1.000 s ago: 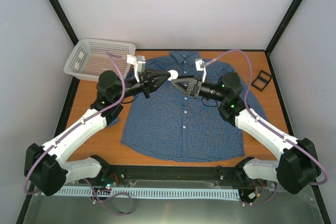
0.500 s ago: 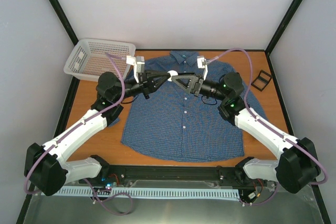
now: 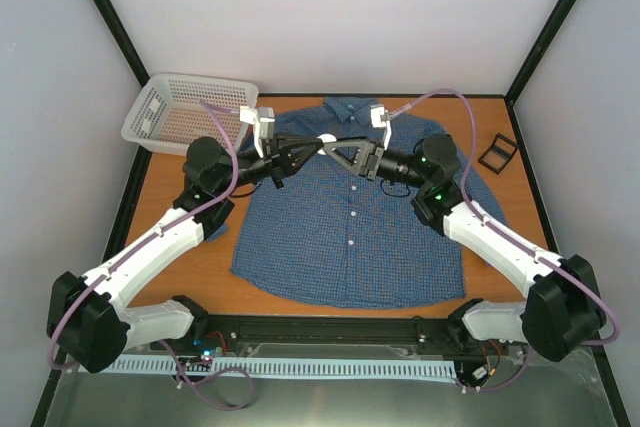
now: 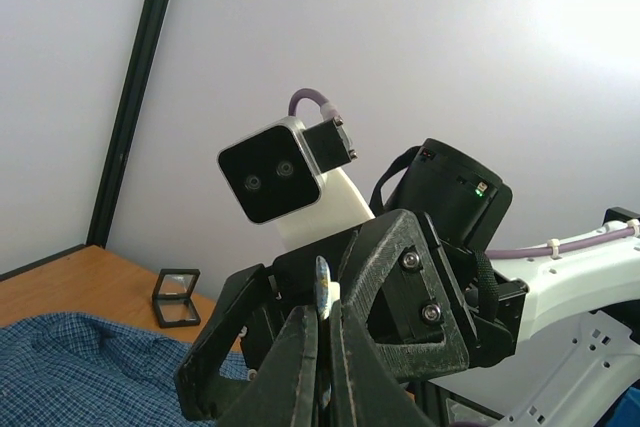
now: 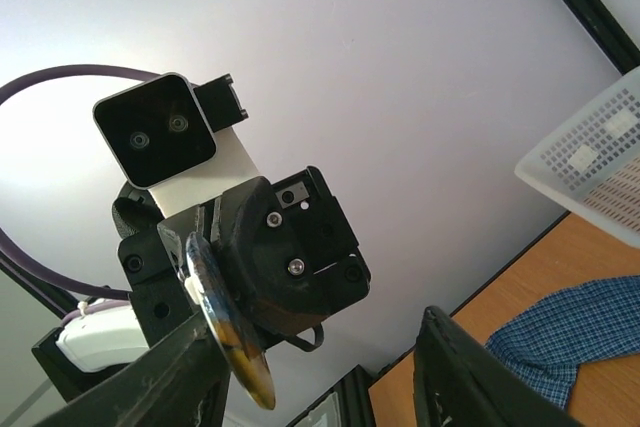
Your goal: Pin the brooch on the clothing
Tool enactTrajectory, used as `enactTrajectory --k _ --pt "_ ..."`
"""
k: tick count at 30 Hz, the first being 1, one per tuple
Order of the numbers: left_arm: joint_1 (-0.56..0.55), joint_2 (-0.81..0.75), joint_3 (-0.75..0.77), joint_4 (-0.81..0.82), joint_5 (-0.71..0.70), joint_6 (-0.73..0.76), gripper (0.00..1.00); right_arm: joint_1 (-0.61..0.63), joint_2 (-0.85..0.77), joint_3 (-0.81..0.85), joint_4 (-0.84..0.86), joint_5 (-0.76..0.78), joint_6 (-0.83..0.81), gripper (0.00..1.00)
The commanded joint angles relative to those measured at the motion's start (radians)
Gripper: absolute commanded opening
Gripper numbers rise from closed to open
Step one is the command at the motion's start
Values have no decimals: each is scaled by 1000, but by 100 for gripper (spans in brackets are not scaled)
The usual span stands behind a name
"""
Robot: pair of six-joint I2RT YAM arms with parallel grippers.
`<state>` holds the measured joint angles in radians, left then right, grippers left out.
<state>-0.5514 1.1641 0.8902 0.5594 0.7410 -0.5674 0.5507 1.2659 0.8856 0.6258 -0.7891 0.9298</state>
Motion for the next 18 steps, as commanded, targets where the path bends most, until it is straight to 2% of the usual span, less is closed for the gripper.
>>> enactTrajectory --k 1,4,5,7,9,11,15,18 --pt "-16 -26 3 61 69 16 1 3 39 31 -23 -8 -8 52" --pt "-16 -41 -7 21 6 41 1 2 -9 9 -1 -85 -87 66" --pt "-16 -50 -10 -11 -29 55 1 0 -44 5 -65 -91 -150 71" --pt "-16 -65 -15 -61 -108 93 1 0 -116 13 -332 -68 -315 80" --pt "-15 -73 -19 -104 -181 128 1 -14 -180 32 -559 -21 -493 83" --pt "-15 -73 -26 -118 -226 156 1 -50 -214 40 -697 31 -584 85" --pt "-15 -67 -28 -149 -331 213 1 -120 -220 57 -754 77 -608 85" --pt "-15 -59 -38 -149 -411 296 1 -123 -145 127 -804 182 -688 86"
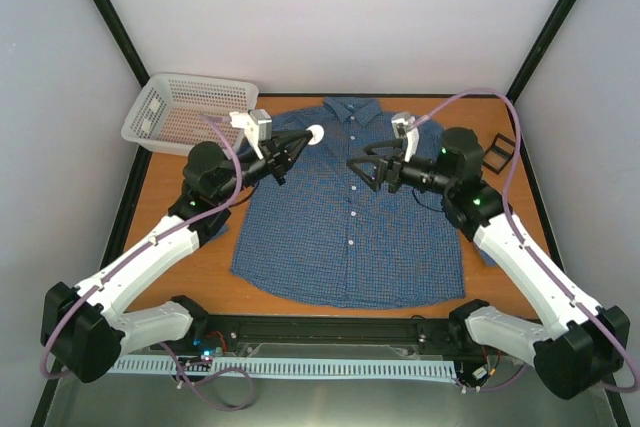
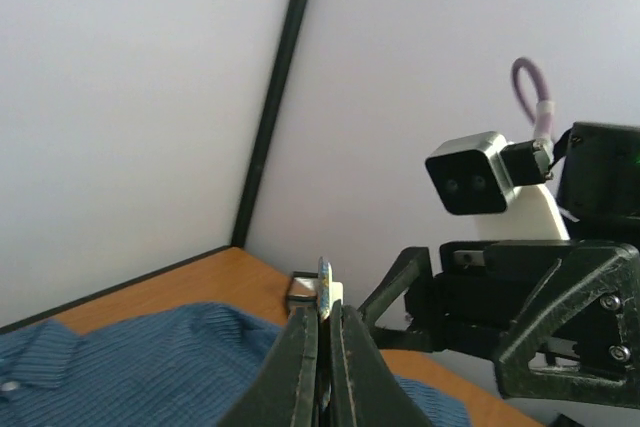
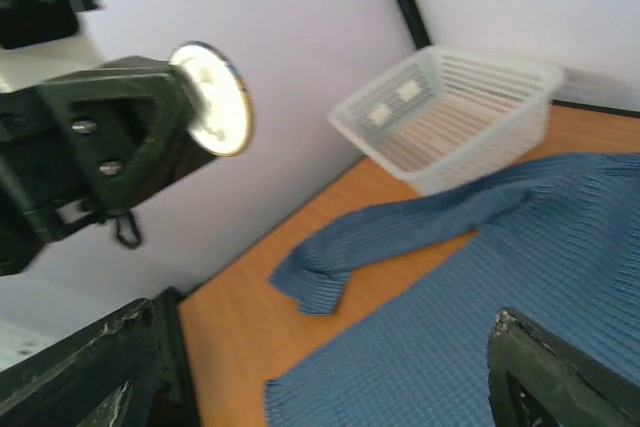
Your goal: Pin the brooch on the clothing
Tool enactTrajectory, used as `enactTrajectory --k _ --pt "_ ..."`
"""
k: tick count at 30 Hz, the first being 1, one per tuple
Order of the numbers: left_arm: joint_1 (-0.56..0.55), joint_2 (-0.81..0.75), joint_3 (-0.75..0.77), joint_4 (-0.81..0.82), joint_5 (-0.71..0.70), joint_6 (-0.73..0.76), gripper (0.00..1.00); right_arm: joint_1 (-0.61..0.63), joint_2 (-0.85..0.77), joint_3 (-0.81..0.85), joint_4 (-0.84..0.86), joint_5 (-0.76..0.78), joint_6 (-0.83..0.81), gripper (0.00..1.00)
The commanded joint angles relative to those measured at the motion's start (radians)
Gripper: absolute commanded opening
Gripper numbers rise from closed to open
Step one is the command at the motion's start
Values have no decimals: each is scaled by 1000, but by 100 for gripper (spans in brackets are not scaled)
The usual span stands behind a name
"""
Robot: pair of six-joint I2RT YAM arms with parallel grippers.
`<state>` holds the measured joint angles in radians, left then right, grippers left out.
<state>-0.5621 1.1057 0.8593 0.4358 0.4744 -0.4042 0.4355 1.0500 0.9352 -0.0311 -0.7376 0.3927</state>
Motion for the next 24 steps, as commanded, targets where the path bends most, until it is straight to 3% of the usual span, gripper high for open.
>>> enactTrajectory --k 1,3,6,8,11,16,20,24 --pt "-4 5 -12 -23 -185 165 1 -7 111 104 -163 175 -192 87" --pt "-2 30 -13 -15 -276 234 1 -7 215 195 -226 237 -266 87" --pt "1 68 0 -12 -291 358 1 -6 362 342 -288 189 -304 86" --pt "4 77 -22 26 -246 423 1 -6 409 362 -209 87 -260 82" --pt "12 75 -28 49 -148 470 0 -6 445 379 -118 -109 -251 67" --pt "45 50 -14 41 56 352 1 -7 427 384 -203 -263 -444 55" --pt "50 45 -33 63 210 260 1 -7 425 379 -193 -374 -439 49" --pt "50 29 -64 99 257 242 1 -7 385 304 -103 -400 -431 42"
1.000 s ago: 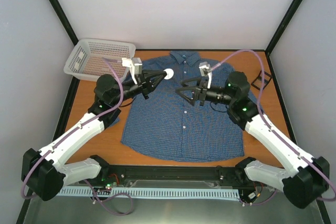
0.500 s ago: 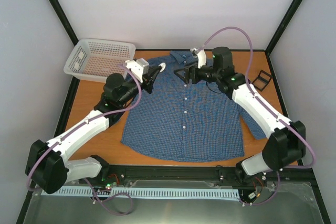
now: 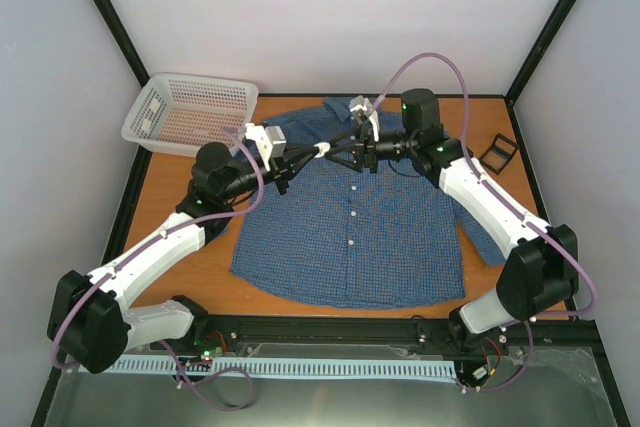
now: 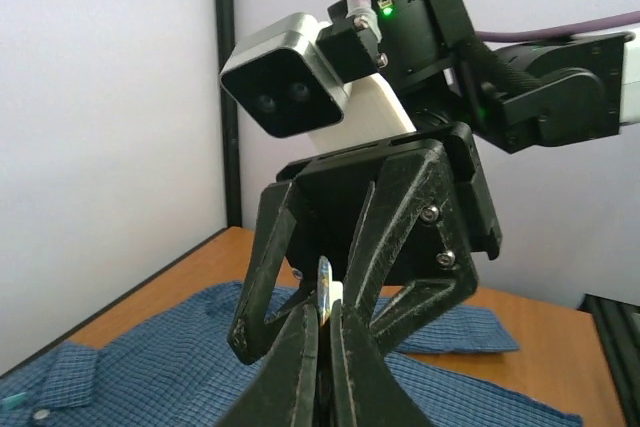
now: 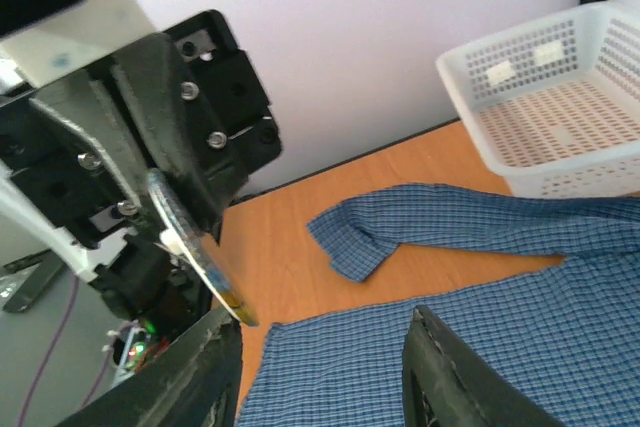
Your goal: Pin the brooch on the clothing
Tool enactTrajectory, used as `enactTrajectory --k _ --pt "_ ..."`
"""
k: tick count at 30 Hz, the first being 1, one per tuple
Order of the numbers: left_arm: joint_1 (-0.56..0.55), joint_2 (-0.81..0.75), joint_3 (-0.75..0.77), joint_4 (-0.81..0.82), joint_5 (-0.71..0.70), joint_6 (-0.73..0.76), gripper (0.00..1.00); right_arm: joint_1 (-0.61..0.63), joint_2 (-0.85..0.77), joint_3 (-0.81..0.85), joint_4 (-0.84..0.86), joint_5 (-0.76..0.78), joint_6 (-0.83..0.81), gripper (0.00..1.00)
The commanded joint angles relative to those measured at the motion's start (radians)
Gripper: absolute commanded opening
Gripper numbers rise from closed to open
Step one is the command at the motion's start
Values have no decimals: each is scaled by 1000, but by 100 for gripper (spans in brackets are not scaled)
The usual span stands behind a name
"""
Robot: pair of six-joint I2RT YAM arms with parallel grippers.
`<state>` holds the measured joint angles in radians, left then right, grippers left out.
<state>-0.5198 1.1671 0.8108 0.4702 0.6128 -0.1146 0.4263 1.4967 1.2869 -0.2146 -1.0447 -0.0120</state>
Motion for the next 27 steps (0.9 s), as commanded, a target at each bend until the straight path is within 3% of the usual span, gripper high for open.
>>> enactTrajectory --k 1,4,15,27 --pt "7 -36 -15 62 123 -42 1 2 -82 -71 124 -105 -17 39" --pt "7 -40 -12 53 144 -31 1 3 -119 -115 216 -117 9 38" --pt "7 -36 -1 71 169 -58 1 9 -84 -78 139 -168 -21 27" --pt "7 -27 6 95 209 -119 1 17 -79 -73 179 -194 -13 13"
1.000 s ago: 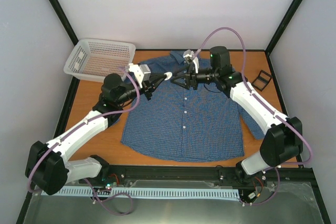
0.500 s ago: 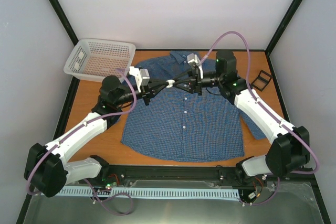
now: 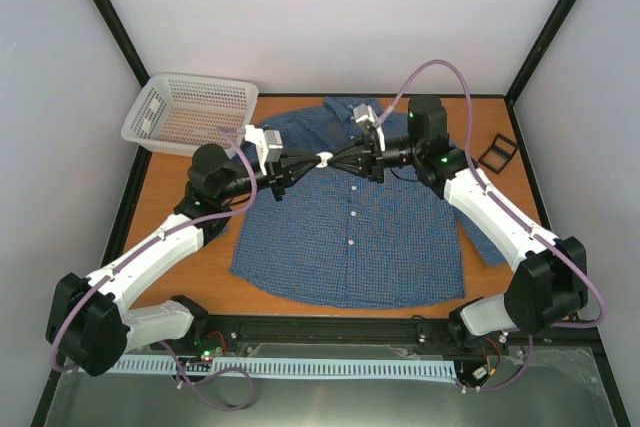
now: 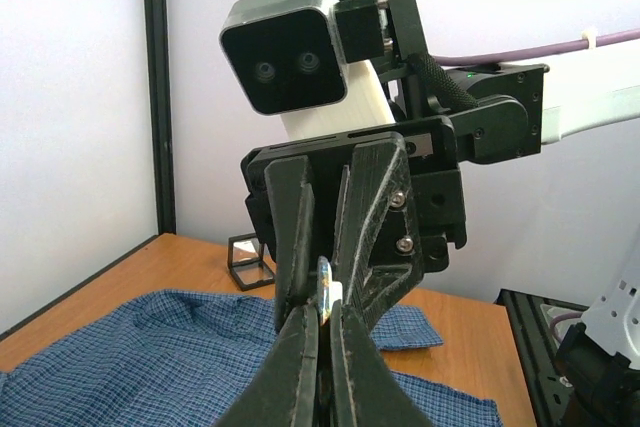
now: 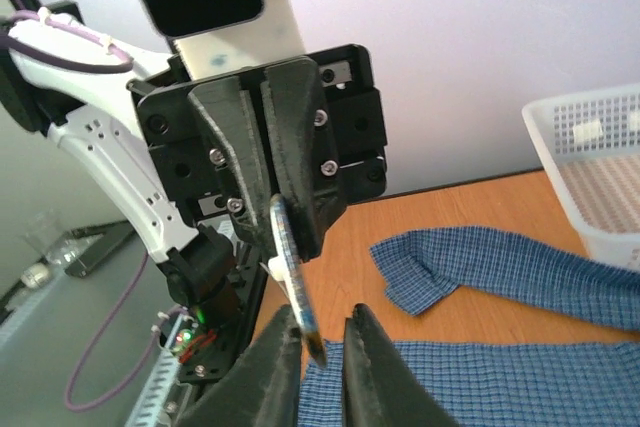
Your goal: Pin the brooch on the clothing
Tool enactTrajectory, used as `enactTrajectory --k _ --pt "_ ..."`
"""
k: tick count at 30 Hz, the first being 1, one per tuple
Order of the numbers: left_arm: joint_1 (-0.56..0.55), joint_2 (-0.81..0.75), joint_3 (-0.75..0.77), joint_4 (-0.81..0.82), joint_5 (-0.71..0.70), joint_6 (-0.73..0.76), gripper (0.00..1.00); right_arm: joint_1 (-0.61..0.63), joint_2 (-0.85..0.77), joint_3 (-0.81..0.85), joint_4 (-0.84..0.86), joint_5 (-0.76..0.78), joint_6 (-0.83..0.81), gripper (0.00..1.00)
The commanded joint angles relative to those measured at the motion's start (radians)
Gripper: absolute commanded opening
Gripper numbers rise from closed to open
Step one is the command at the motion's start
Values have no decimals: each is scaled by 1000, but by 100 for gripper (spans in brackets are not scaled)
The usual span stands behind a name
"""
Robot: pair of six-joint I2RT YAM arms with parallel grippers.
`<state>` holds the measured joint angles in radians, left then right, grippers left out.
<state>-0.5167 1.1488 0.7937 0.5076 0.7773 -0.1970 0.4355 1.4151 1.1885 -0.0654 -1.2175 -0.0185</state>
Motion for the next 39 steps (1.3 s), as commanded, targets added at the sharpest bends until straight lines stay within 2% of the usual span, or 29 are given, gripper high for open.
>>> enactTrajectory --k 1,3,6,7,10,13,17,19,22,25,28,32,35,39 --pt "4 -8 23 57 47 -42 1 8 -1 22 34 -21 -7 10" --pt "6 -6 25 54 51 -55 1 8 -13 10 54 -16 0 3" --pt "4 1 33 50 57 -77 1 8 -33 -5 72 2 7 3" --pt "4 4 41 33 58 -84 4 7 -39 -7 65 11 -5 3" --pt "7 4 70 -54 67 -86 21 7 -61 -5 0 37 -84 3" --pt "27 -24 79 -149 72 -77 45 6 -72 14 -106 33 -191 3" --pt "82 -92 106 -366 68 -13 68 5 -63 88 -355 19 -417 3" --pt "87 -98 141 -465 95 37 73 5 -52 119 -460 25 -498 3" --pt "87 -46 219 -618 195 87 75 8 -59 107 -474 14 -537 3" --pt "87 25 295 -751 273 134 68 17 -51 112 -478 30 -547 3" --pt "85 57 332 -817 299 177 62 20 -36 129 -504 54 -557 3" --pt "76 67 353 -857 273 213 44 23 -27 135 -504 57 -557 3" --pt "57 77 365 -873 236 230 42 28 -18 136 -506 68 -556 2" --pt "20 97 379 -879 191 243 31 32 2 148 -525 67 -560 3"
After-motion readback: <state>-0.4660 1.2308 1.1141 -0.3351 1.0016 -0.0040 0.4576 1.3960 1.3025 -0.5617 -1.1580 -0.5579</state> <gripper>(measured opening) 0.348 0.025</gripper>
